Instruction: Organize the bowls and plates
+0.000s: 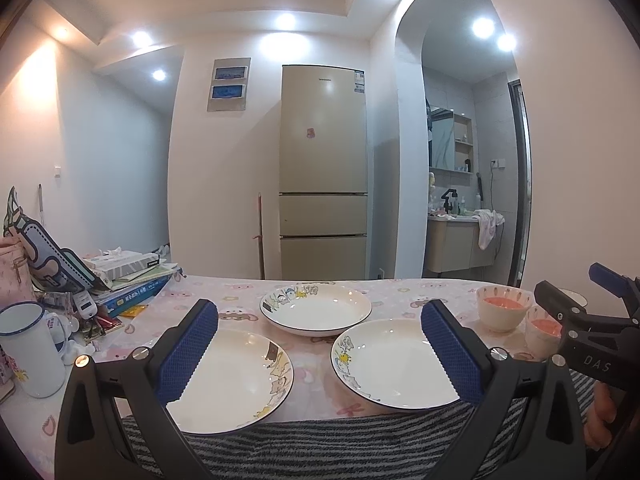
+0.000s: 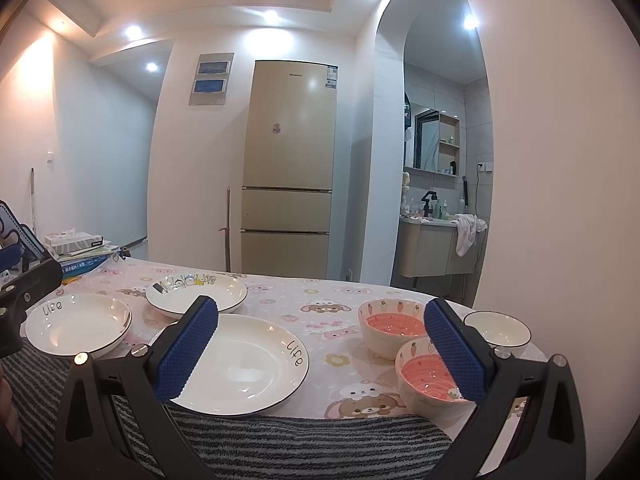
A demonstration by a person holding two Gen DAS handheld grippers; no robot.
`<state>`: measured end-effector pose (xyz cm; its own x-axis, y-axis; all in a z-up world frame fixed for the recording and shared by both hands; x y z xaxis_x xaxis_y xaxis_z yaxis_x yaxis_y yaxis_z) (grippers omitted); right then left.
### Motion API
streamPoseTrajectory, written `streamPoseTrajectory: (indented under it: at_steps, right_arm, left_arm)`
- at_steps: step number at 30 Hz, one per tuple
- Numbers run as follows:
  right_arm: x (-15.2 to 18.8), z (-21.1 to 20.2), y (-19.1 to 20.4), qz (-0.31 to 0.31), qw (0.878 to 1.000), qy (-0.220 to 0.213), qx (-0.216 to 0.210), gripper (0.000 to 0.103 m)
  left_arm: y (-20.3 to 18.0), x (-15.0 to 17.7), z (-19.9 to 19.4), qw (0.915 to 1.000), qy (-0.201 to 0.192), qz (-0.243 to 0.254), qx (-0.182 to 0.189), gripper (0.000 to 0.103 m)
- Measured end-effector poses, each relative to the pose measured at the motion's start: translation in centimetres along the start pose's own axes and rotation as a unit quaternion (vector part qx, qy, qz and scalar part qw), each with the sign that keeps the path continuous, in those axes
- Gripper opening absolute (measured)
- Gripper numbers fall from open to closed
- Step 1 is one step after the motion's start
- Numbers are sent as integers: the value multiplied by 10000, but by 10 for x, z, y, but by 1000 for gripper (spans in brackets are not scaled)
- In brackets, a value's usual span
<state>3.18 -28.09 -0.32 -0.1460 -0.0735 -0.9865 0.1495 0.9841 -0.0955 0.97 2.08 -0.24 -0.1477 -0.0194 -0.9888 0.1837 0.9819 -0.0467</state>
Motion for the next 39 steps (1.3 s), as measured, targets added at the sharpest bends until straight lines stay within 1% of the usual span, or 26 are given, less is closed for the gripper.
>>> streamPoseTrajectory:
  at_steps: [7,12,15,19,21,23,27,28,30,31,32,33,34,35,37,38,39]
  right_arm:
    - [0,1,0,-4,10000,50,3,103]
    - [0,0,-1,17,10000,29,3,103]
    - [0,1,-1,-1,10000,21,5,103]
    - [-1,-2,-1,-3,10000,-38,20,103]
    - [-1,-4,-1,-2,10000,-77,36,103]
    - [-2,-4,0,-19,9999,-97,78,103]
    - [-3,-5,-3,62,9999,-137,76,103]
    - [-3,-5,-5,114,9998,-139,26,103]
    - [-3,-2,-6,121,9999,-86,7,103]
    - [-4,-1,-6,97,9999,-54,107,103]
    - [-4,0,-5,40,9995,-26,309,103]
    - [-6,1,-4,-30,9988,-5,497,103]
    - [-8,2,-3,-130,9982,42,579,103]
    - [-11,5,-2,-248,9980,158,567,103]
    - [-18,11,1,-362,9979,442,293,103]
    - [-21,14,2,-422,9972,585,185,103]
    - [-23,18,5,-553,9955,750,168,103]
  left_arm:
    - [0,2,-2,10000,-61,-42,-1,103]
    - [-2,2,-1,10000,7,-9,-5,103]
    - [-5,1,-4,9999,-45,-3,143,103]
    - [-9,0,-4,10000,-27,57,75,103]
    - [-7,-2,-6,9999,-99,23,-14,103]
    - [-7,-5,-10,9998,-194,-21,99,103]
    - [-8,-7,-15,9993,-328,50,-166,103]
    - [-9,-7,-18,9992,-386,52,-91,103]
    - [-9,-7,-24,9987,-507,27,25,103]
    - [-11,-8,-26,9984,-551,69,-101,103]
    - [-11,-10,-29,9980,-579,118,-219,103]
    - [-12,-12,-32,9980,-566,155,-232,103]
    - [-13,-14,-33,9983,-518,179,-176,103]
    - [-13,-17,-35,9988,-451,182,-90,103]
    - [-8,-25,-41,9993,-355,60,36,103]
    - [-5,-27,-43,9992,-395,-8,37,103]
    - [0,-31,-48,9989,-464,-119,14,103]
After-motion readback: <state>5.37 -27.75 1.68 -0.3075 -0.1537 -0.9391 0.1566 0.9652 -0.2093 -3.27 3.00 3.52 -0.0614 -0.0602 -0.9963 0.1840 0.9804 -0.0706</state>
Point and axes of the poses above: each gripper's, at about its wrist camera, not at the fingertips, and z roughly the way its jaws point, y to its left, x to its underside, the point moved 2 cm from there along z, roughly the way its jaws point, and after that the axes turned 10 degrees about x, right-handed, at the moved point
